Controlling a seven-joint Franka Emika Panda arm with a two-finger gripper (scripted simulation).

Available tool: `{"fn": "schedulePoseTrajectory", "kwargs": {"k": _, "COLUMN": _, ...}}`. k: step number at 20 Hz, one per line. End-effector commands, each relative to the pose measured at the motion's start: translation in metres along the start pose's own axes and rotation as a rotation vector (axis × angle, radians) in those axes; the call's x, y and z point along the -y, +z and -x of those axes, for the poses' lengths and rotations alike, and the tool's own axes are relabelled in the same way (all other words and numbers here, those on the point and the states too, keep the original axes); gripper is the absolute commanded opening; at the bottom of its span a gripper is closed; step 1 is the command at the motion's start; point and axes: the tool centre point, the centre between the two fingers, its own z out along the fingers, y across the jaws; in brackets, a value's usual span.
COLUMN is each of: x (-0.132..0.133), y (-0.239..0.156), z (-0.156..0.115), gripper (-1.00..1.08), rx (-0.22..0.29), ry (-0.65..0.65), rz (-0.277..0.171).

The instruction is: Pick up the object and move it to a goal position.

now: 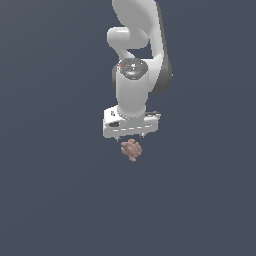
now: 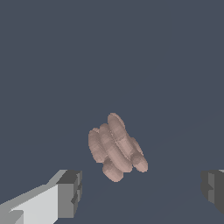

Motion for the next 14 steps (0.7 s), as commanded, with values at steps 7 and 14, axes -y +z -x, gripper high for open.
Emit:
{"fn": "schedulePoseTrajectory", "kwargs": {"k": 7, "x": 0.004, "y": 0.017, "z": 0.004, "gripper": 1.0, "rx": 0.0, "ry": -0.212, "rz": -0.001}}
{"fn": "schedulePoseTrajectory", "kwargs": {"k": 14, "x": 0.008, "y": 0.032, "z": 0.008, "gripper": 1.0, "rx": -0.002, "ry": -0.403, "rz": -0.004}}
